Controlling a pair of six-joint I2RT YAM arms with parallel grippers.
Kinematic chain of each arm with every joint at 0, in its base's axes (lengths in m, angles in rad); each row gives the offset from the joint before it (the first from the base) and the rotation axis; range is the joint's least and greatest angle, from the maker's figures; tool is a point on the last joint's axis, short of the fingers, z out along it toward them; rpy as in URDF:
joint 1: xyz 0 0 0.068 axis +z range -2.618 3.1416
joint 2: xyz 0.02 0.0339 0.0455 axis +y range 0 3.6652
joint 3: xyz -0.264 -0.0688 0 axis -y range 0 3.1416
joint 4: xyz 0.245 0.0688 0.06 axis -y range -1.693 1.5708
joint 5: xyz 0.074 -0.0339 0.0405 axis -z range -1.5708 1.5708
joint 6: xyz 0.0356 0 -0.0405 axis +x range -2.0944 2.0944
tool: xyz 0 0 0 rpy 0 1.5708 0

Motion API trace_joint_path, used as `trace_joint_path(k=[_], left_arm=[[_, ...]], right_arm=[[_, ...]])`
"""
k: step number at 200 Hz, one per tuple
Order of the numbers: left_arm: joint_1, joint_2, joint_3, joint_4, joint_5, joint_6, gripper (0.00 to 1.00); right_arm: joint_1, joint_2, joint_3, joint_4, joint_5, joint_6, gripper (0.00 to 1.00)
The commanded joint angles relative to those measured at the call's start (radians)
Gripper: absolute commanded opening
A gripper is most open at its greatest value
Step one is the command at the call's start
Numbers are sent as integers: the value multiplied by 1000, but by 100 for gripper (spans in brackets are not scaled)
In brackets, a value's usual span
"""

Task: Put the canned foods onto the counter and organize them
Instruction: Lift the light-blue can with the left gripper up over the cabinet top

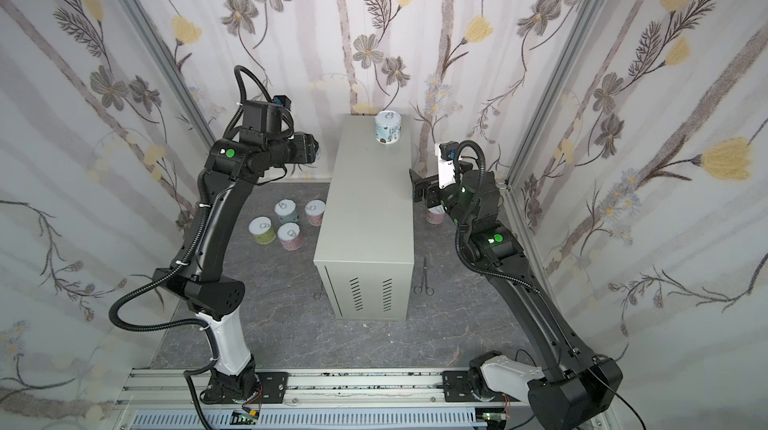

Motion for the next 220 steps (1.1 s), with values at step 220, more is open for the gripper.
trace_joint_path(k=[220], left_arm=[[-217, 72, 101, -5, 60, 55, 75]], right_arm=[[0, -71, -89, 8, -11, 6, 100]])
